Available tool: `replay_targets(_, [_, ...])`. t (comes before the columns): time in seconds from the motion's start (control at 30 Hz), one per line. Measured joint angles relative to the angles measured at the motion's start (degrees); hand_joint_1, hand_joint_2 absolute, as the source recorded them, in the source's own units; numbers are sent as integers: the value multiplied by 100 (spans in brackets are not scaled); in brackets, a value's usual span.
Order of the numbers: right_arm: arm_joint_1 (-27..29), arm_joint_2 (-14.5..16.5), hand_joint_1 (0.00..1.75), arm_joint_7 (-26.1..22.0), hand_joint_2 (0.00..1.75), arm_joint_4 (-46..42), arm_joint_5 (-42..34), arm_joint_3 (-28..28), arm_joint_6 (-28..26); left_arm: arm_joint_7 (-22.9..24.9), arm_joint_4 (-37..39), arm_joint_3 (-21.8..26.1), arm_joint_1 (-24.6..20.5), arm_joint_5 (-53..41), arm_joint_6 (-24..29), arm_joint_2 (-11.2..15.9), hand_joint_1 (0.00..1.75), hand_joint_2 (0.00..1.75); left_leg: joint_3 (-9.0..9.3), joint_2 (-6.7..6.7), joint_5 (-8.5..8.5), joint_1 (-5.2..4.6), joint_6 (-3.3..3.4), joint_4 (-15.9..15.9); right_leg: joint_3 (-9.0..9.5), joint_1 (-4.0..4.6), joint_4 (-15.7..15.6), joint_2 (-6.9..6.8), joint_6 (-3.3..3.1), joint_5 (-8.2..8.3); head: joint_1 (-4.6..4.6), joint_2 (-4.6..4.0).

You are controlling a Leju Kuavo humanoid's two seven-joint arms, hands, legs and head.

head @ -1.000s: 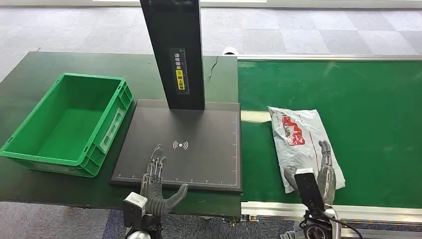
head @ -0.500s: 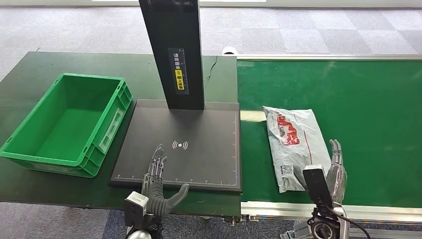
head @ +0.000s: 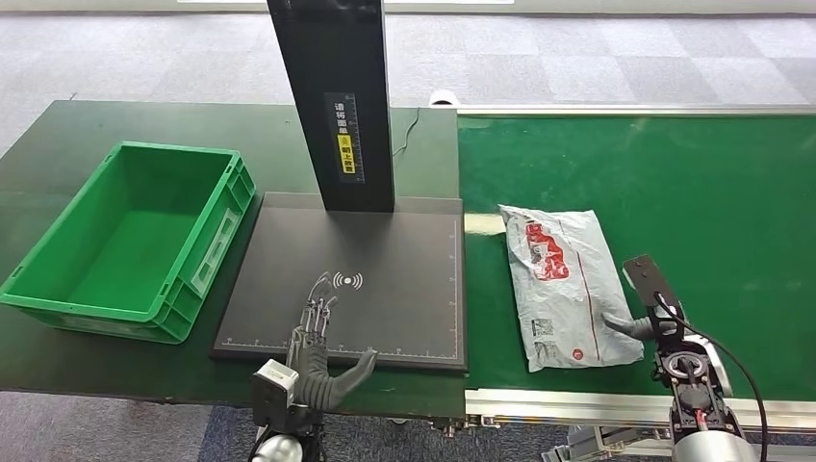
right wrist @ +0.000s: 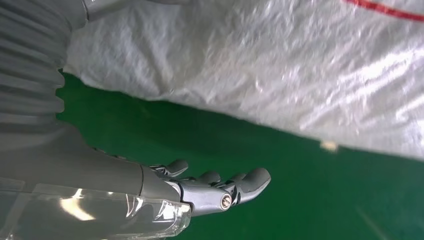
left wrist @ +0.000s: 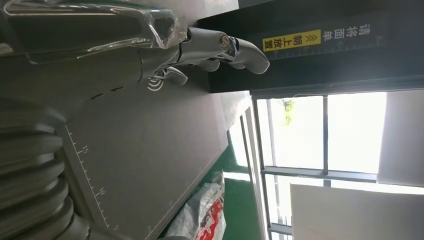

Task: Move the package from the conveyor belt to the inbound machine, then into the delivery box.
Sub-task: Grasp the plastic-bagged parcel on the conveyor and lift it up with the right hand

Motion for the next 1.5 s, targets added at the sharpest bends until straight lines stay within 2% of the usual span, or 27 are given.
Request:
replay_targets(0.2, [-866,19,0,231,175,1047,35,51,454,0,-15,-6,60,40,183,9,0,175,-2,-2,1,3,0,-1,-3,4,1,-1,0,-2,-1,0])
replay_targets(0.47, [-1154,129,0,268,175,1518,-327,-27,1134,0,-91,-9,123,10,187,20,0,175,-5,-6,1,1,0,0,-3,2,1,-4,0,-2,-1,-1])
replay_targets(0.6, [-1188,159,174,266,175,1617,-573,-146,1559,0,-91,-11,113,-31,167,20,0,175,-3,-4,1,1,0,0,-3,2,1,-3,1,-2,-1,-1])
replay_targets(0.73, [-1229,219,175,491,175,1686,-612,-214,1789,0,-91,-15,89,-78,135,18,0,175,-2,-3,1,3,0,-1,-3,4,1,-3,0,-2,-1,0])
replay_targets(0.97, [-1267,363,175,807,175,1777,-559,-220,1843,0,-137,-7,107,-99,143,20,0,175,-2,-2,1,4,0,-1,-3,6,1,-2,0,-2,-1,0])
replay_targets(1.4, [-1217,395,175,684,175,1842,-599,-302,1783,11,-446,51,294,-105,273,97,0,175,-4,-5,0,3,0,0,-4,5,1,-3,0,-2,-1,0])
replay_targets(1.5, [-1208,407,175,323,175,1841,-666,-323,1630,20,-498,73,338,-110,353,99,0,175,-5,-5,1,3,0,0,-3,5,1,-3,0,-2,-1,0])
